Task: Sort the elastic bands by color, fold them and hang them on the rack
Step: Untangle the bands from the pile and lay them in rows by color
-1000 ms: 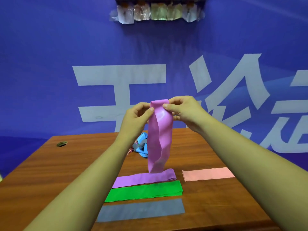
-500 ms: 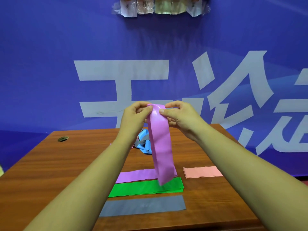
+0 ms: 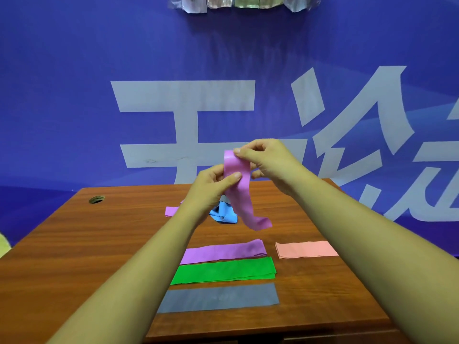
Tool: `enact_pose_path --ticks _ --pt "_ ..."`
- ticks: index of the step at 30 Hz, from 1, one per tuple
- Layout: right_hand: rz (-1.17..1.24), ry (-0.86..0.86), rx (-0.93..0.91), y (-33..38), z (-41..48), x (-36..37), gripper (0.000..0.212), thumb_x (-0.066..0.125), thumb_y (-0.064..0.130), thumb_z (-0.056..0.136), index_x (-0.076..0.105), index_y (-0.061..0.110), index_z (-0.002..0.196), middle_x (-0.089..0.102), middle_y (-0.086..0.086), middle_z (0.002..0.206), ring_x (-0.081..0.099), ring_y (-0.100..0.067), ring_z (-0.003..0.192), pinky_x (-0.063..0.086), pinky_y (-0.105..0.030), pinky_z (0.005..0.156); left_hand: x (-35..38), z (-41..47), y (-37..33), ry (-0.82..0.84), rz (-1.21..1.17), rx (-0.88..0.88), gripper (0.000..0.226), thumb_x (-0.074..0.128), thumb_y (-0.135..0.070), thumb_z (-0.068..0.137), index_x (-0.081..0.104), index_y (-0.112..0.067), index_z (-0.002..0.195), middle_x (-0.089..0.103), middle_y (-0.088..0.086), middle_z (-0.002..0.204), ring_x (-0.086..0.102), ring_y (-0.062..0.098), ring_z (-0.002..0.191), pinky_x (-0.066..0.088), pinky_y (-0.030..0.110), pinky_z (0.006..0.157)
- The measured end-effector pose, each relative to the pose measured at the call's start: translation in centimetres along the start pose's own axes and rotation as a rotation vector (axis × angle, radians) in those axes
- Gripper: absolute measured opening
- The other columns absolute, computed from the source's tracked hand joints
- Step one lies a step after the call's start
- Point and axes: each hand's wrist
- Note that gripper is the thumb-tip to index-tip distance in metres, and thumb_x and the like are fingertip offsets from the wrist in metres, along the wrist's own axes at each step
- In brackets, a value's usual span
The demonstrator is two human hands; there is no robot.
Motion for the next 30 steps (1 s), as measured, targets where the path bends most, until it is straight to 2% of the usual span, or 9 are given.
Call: enact_pose_path --ticks 4,8,11,13,18,21,24,27,30 --pt "-0.095 0.117 0.030 -0.3 0.1 -0.1 0.019 0.076 0.028 0.082 0.072 0.011 0.089 0.071 -0.004 0.079 0.066 -0.013 0.072 0.055 -0.030 0.064 -0.2 0.0 0.5 0.052 0.018 -0.009 0.027 0.069 -0.018 0.089 0.069 -0.015 0.115 0.075 0.005 0.107 0.067 0.024 0.108 0.052 0.042 0.098" --pt "0.007 -0.050 -0.037 -0.1 0.5 -0.6 0.009 0.072 0.011 0.087 0.067 0.005 0.091 0.066 -0.009 0.081 0.067 -0.019 0.074 0.061 -0.036 0.067 -0.6 -0.2 1.9 0.125 0.097 -0.118 0.033 0.076 -0.028 0.082 0.069 -0.013 0.111 0.074 0.006 0.106 0.069 0.026 0.101 0.053 0.046 0.095" --pt "0.072 -0.173 -0.016 -0.4 1.0 -1.5 0.008 0.070 0.011 0.088 0.066 0.004 0.089 0.065 -0.009 0.079 0.064 -0.016 0.069 0.060 -0.033 0.063 -1.4 -1.1 3.5 0.218 0.087 -0.232 0.023 0.074 -0.024 0.085 0.071 -0.005 0.097 0.073 0.007 0.092 0.066 0.020 0.081 0.054 0.034 0.078" --pt "0.072 -0.230 0.020 -1.1 1.1 -2.2 0.012 0.069 0.015 0.090 0.065 0.005 0.086 0.064 -0.008 0.076 0.063 -0.015 0.064 0.058 -0.027 0.056 -2.2 -1.9 4.9 0.269 0.044 -0.319 0.014 0.071 -0.020 0.086 0.072 -0.010 0.095 0.072 0.004 0.090 0.064 0.015 0.079 0.052 0.025 0.070" --pt "0.039 -0.303 0.145 -4.3 0.9 -3.0 0.025 0.066 0.024 0.093 0.060 0.006 0.076 0.063 -0.013 0.072 0.058 -0.019 0.050 0.051 -0.025 0.045 -4.2 -3.3 7.1 0.343 0.010 -0.438 0.049 0.082 -0.028 0.071 0.067 -0.010 0.114 0.073 0.007 0.107 0.070 0.020 0.095 0.055 0.033 0.083" --pt "0.039 -0.359 0.226 -6.6 0.9 -3.1 0.027 0.065 0.024 0.094 0.057 0.006 0.075 0.064 -0.016 0.078 0.063 -0.024 0.060 0.055 -0.027 0.046 -5.2 -3.7 7.7 0.358 0.108 -0.434 0.038 0.080 -0.021 0.078 0.063 -0.007 0.109 0.074 0.008 0.095 0.071 0.021 0.081 0.056 0.030 0.070" --pt "0.048 -0.391 0.290 -8.3 0.8 -3.2 0.026 0.065 0.025 0.094 0.056 0.005 0.079 0.065 -0.017 0.085 0.066 -0.024 0.065 0.053 -0.026 0.045 -6.2 -3.9 8.5 0.317 0.020 -0.472 0.023 0.073 -0.018 0.082 0.063 -0.009 0.100 0.072 0.017 0.095 0.069 0.029 0.083 0.054 0.039 0.079" --pt "0.033 -0.416 0.332 -9.4 0.6 -3.1 0.030 0.063 0.026 0.095 0.055 0.007 0.073 0.064 -0.013 0.082 0.065 -0.021 0.062 0.056 -0.026 0.046 -6.9 -3.9 8.8 0.282 0.024 -0.474 0.005 0.068 -0.018 0.087 0.071 -0.015 0.088 0.068 0.001 0.086 0.060 0.019 0.079 0.048 0.029 0.069" --pt "0.028 -0.444 0.358 -10.2 0.3 -3.0 0.031 0.061 0.024 0.096 0.055 0.008 0.070 0.064 -0.012 0.078 0.064 -0.020 0.059 0.055 -0.025 0.046 -7.4 -4.0 8.9 0.221 0.056 -0.505 0.013 0.062 -0.017 0.093 0.072 -0.009 0.092 0.067 0.000 0.088 0.061 0.016 0.079 0.051 0.024 0.063"
Point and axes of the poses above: each hand's wrist, its own z-axis towards the middle knuckle, its own x-axis out of the palm, y = z × x
